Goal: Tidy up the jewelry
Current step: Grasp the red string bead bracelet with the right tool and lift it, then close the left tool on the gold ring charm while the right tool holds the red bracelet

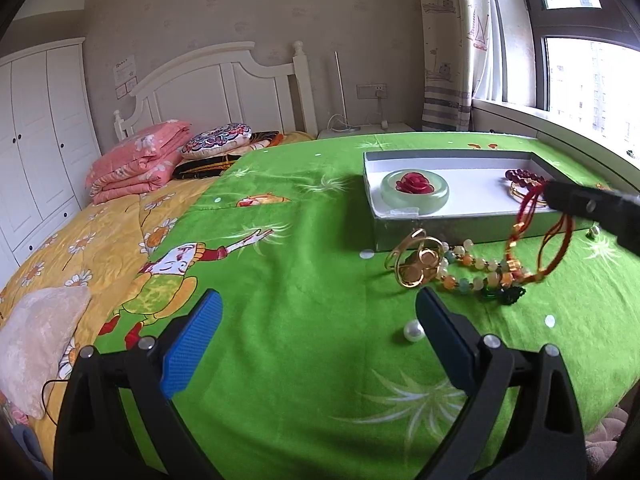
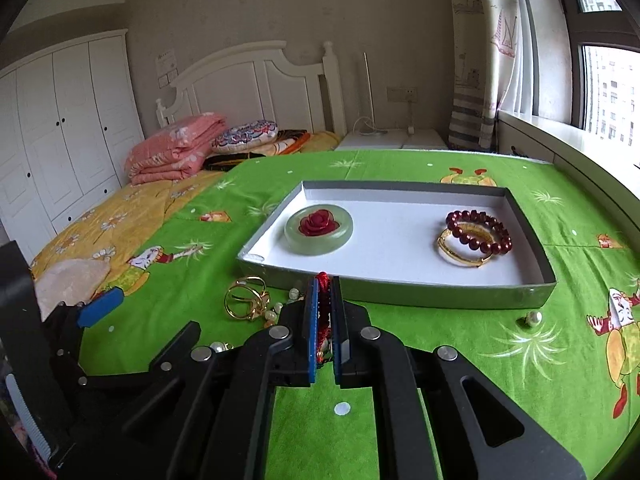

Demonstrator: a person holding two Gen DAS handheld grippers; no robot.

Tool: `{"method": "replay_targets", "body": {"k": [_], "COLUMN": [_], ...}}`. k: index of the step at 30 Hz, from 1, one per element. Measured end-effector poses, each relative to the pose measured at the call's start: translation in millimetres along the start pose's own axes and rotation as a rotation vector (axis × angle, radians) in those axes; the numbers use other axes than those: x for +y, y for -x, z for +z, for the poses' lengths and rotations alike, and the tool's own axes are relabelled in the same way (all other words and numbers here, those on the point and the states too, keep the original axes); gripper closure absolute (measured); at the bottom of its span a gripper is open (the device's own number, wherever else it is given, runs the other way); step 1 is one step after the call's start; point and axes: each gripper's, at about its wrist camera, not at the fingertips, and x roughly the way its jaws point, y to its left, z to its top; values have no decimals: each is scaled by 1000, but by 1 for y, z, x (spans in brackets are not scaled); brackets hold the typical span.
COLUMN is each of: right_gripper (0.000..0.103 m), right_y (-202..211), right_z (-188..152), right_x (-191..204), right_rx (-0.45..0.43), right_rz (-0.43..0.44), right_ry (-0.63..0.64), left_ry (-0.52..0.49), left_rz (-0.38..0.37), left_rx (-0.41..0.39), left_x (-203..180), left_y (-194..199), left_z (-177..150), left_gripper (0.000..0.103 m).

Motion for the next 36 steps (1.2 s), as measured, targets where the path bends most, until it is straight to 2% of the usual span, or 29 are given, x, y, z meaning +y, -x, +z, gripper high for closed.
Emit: {"method": "replay_targets", "body": {"k": [5, 10, 17, 20, 28, 30, 33, 35, 36], "right_gripper": [96, 96, 96, 96, 96, 96, 96, 96, 96], "right_y": [20, 25, 27, 30, 31, 31, 29, 30, 30], "right_z": [4, -3, -21, -27, -30, -31, -31, -31, -31], "right_x": [-8, -28, -49, -55, -61, -59, -58, -60, -61], "right_rx": [-61, -40, -5, 2, -2, 0, 3, 2, 1], "right_rz": [-19, -41, -63, -64, -40, -32, -25, -24, -24], "right_ry": [6, -24, -43, -47, -59, -55, -52, -57, -59], "left_ry": [-2, -6, 50, 77, 132, 142, 153, 148, 142], "left_rz": [-10, -29, -112, -104, -137, -132, -118, -120, -123], "left_rx": [3, -3, 35, 17, 147, 194, 229, 247, 252], "left_x": [-7, -15, -26, -30, -25, -27, -29, -33, -34], "left_y": [2, 6, 1, -1, -39, -49, -59, -65, -66], "left_z": [-1, 2, 10, 18, 37, 40, 42, 41, 41], "left_gripper": [9, 9, 9, 9, 13, 17, 33, 56, 61]}}
